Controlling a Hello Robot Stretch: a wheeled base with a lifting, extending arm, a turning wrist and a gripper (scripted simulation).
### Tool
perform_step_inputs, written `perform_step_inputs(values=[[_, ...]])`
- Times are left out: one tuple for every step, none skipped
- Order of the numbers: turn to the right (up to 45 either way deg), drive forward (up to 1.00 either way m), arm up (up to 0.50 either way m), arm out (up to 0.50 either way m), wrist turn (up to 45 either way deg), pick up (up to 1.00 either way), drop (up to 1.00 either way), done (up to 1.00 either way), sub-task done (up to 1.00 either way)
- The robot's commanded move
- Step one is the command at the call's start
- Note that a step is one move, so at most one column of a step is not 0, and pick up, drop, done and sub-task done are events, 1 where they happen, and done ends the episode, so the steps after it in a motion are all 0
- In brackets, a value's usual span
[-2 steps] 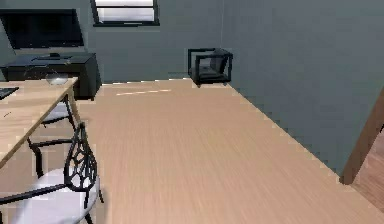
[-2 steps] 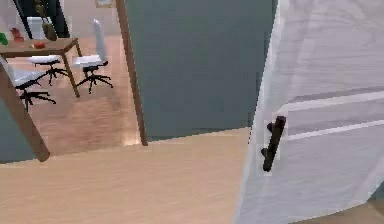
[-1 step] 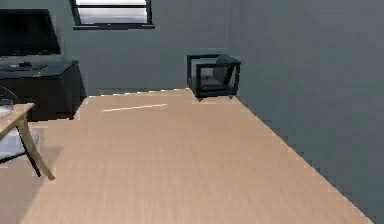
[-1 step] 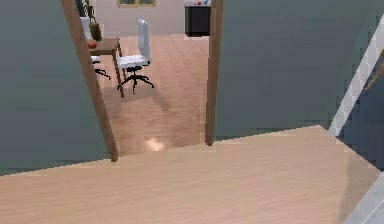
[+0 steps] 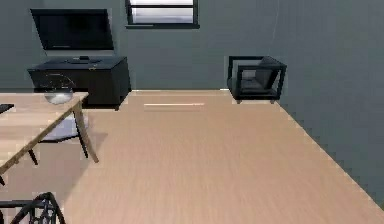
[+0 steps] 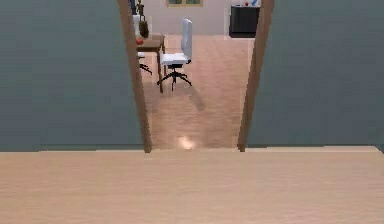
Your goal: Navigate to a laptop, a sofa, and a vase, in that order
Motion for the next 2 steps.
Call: perform_step_inputs(values=[[0.0,1.0,0.0,0.0,0.0,0.0,0.0,0.0,0.0],[-45.0,0.0,0.0,0.0,0.0,0.0,0.0,0.0,0.0]])
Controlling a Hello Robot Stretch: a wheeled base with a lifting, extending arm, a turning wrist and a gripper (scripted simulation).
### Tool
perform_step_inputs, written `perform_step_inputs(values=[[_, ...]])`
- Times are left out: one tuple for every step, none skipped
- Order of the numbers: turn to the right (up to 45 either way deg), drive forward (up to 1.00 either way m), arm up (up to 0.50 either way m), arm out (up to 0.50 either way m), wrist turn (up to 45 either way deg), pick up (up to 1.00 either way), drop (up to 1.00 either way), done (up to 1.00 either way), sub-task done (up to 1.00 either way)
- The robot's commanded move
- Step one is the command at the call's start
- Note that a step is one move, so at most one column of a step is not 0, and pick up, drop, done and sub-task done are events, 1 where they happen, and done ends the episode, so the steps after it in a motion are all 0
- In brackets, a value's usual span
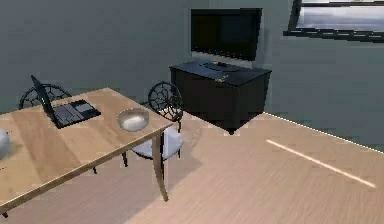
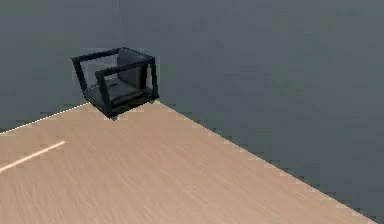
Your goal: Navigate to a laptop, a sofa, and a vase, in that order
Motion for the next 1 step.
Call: perform_step_inputs(values=[[-15.0,0.0,0.0,0.0,0.0,0.0,0.0,0.0,0.0]])
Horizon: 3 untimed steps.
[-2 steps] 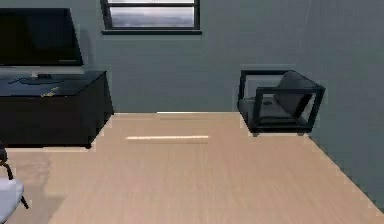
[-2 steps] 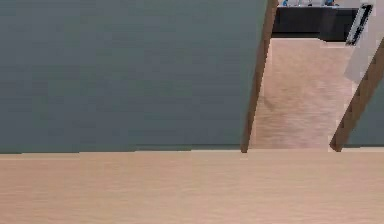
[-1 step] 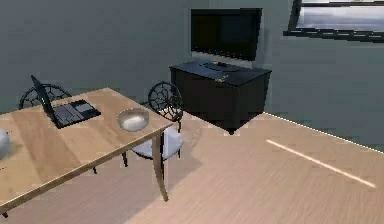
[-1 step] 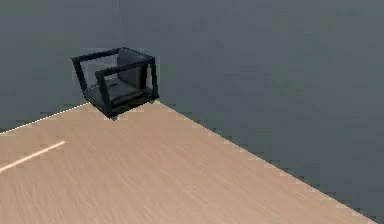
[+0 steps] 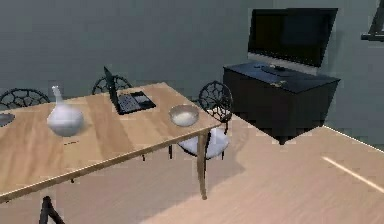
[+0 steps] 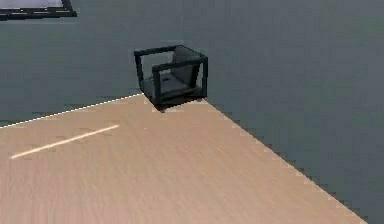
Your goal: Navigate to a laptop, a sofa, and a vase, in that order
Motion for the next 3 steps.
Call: perform_step_inputs(values=[[0.0,0.4,0.0,0.0,0.0,0.0,0.0,0.0,0.0],[-45.0,0.0,0.0,0.0,0.0,0.0,0.0,0.0,0.0],[0.0,0.0,0.0,0.0,0.0,0.0,0.0,1.0,0.0]])
